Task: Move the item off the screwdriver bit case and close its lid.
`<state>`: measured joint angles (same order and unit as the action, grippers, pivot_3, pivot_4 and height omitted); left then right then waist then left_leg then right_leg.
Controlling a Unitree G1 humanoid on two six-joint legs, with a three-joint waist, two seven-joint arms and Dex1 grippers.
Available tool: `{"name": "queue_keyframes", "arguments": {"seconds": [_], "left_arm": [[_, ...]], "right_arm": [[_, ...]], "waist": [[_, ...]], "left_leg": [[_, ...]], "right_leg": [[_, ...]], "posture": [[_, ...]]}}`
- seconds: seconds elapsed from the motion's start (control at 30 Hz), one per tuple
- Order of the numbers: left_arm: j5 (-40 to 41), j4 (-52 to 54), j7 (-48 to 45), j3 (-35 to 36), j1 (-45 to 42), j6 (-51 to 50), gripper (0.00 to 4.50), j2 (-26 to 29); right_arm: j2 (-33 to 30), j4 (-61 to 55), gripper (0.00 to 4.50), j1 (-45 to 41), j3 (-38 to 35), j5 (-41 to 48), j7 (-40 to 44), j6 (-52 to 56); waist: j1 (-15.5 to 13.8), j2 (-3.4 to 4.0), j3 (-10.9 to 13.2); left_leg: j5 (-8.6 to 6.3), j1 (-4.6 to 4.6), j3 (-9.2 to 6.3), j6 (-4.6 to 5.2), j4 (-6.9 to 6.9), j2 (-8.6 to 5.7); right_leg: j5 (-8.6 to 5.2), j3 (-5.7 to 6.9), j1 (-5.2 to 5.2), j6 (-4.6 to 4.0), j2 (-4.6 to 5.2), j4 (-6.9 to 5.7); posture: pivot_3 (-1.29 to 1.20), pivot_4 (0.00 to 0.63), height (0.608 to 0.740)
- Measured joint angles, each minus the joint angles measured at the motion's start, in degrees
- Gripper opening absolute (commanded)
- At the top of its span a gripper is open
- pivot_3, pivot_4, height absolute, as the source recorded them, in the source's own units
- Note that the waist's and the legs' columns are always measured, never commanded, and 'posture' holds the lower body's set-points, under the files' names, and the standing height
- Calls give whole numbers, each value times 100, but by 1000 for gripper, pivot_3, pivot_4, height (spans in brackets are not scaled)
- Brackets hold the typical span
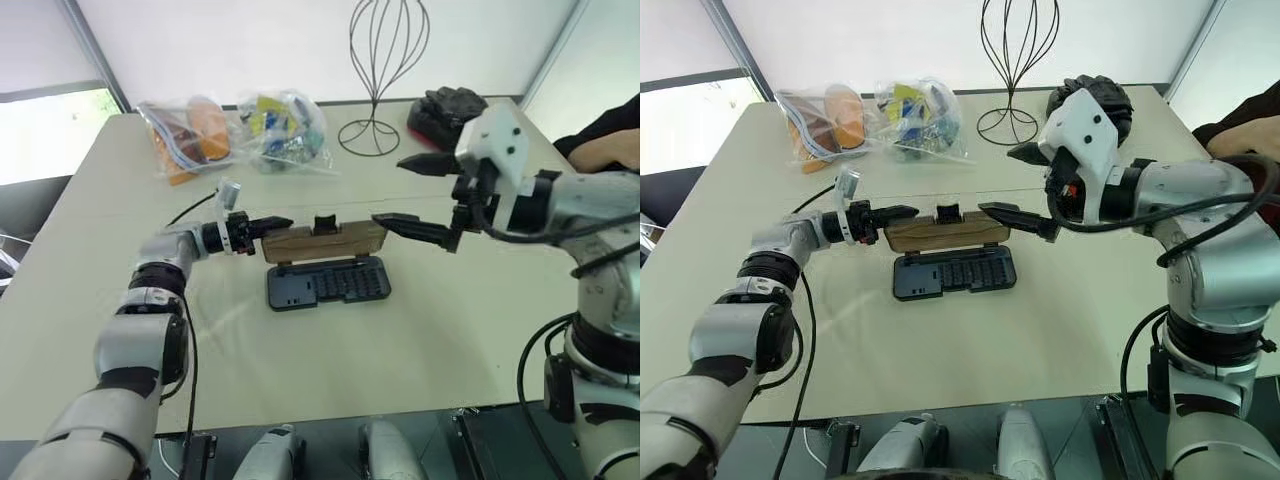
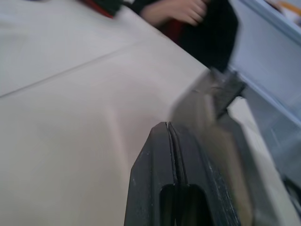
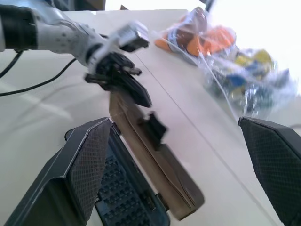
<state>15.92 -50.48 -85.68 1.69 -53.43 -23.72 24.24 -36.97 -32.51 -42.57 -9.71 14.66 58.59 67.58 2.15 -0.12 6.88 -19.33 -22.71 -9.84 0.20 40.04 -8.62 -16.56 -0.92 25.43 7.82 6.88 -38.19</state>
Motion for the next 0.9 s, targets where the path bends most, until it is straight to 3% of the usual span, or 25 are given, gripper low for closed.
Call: {"name": "queue_keyframes", "arguments": {"seconds": [0.17,0.3,0.4,0.5,0.63,0.77,0.9], "left_arm": [[-173,2044,-617,-1405,1277,218,0,728],[104,1971,-176,-1045,917,-379,0,554],[643,1835,313,-282,149,-951,0,451],[936,1753,601,145,-585,-1072,0,361],[254,814,716,-393,-940,29,0,-77],[-735,-954,1041,-1095,-1158,1274,0,-643],[-1570,-1992,1486,-1517,-1559,2241,0,-883]], "right_arm": [[-237,274,4478,202,118,88,-425,-184],[-312,106,4478,637,637,249,-565,-347],[-223,-226,3726,1044,1139,529,-620,-299],[-121,-506,2172,1332,1415,811,-715,-212],[-15,-537,65,1734,2017,913,-911,-316],[7,-256,21,1895,2703,730,-1093,-681],[95,307,21,1892,3107,353,-1388,-1071]], "waist": [[32,4,3],[-135,-4,13],[-160,-20,23],[-137,-20,22],[-145,-20,19],[-142,-35,29],[-133,-42,33]], "left_leg": [[-1,21,8,2,-15,9],[-1,17,10,2,11,6],[-1,9,8,3,19,2],[-3,18,11,6,8,-1],[-2,28,13,5,9,-2],[-2,26,20,5,11,-1],[-2,18,21,5,9,-1]], "right_leg": [[0,-8,0,0,-4,-4],[0,-8,-10,0,-7,-2],[0,-8,-8,1,-3,-3],[1,-8,-10,1,2,-3],[1,-1,-20,1,1,-1],[1,0,-15,2,0,-3],[1,-1,-6,2,2,-4]], "posture": [[0,150,740],[0,150,740],[0,150,740],[0,150,740],[0,150,740],[0,150,740],[0,150,740]]}}
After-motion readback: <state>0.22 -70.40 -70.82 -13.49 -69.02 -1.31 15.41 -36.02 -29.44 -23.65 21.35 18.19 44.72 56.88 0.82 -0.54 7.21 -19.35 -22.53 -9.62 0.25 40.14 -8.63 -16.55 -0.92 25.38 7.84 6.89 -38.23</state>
